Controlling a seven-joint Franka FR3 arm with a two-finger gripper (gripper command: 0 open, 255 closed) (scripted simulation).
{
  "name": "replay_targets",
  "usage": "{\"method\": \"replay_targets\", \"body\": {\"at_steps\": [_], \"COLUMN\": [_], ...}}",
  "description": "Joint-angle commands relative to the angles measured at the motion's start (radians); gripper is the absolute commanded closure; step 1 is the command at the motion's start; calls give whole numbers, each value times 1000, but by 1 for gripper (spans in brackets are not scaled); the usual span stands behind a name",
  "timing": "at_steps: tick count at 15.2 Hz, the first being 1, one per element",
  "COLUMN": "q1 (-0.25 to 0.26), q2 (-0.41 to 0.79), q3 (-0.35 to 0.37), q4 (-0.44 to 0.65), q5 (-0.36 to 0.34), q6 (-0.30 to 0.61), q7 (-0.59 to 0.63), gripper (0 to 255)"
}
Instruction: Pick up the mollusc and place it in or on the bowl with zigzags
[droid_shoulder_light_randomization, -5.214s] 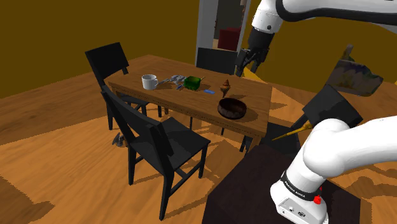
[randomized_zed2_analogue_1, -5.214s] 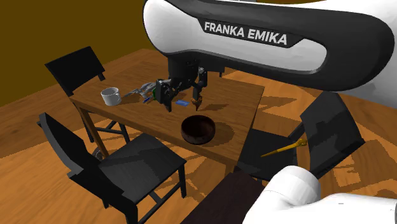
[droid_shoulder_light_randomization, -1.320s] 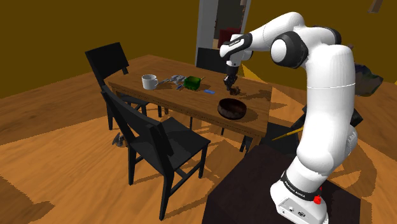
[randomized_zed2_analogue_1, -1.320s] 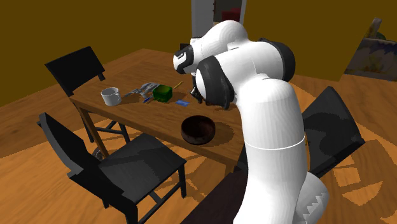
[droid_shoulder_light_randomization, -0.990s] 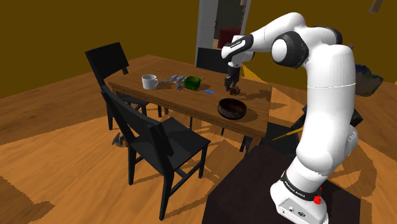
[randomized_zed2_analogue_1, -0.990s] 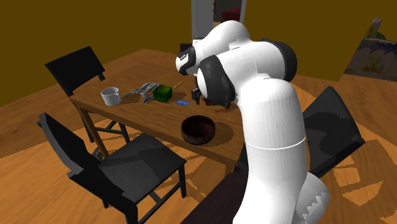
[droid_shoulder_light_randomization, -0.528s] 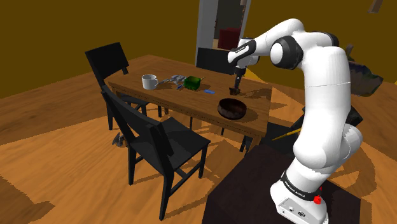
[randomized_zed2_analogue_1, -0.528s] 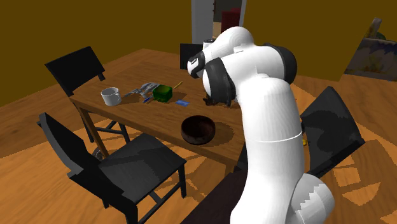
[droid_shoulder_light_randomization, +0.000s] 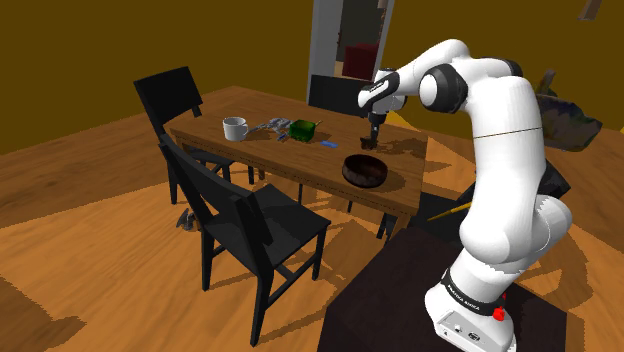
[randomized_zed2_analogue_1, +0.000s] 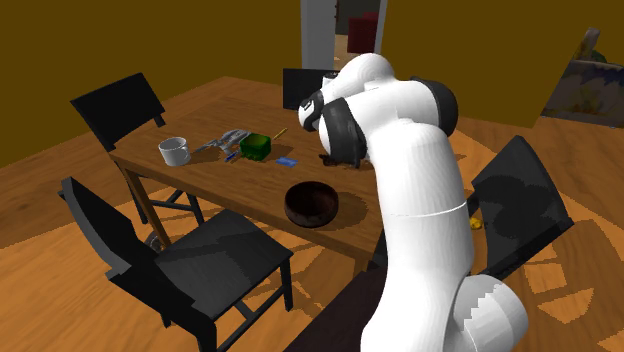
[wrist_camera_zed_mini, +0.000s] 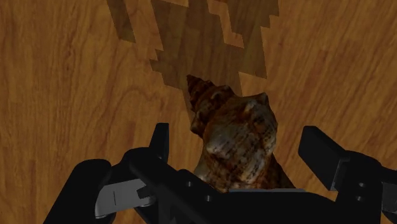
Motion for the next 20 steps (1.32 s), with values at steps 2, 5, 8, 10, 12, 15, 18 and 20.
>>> {"method": "replay_targets", "body": {"at_steps": [2,5,8,10,12,15,18,20], "q1": [-4,-4,-4,-4,-4,-4,-4,-2], "q2": [10,10,10,10,9,10,10,-3], "q3": [2,2,2,2,2,2,2,-1], "q4": [-1,-1,-1,-1,-2,-2,-1,6], "q5": [3,3,3,3,3,3,3,0], "q6": [11,11,11,11,12,12,11,-9], "q7": [-3,-3,-3,-3,-3,-4,-3,-3], "gripper": [0,0,0,255,255,255,255,255]}}
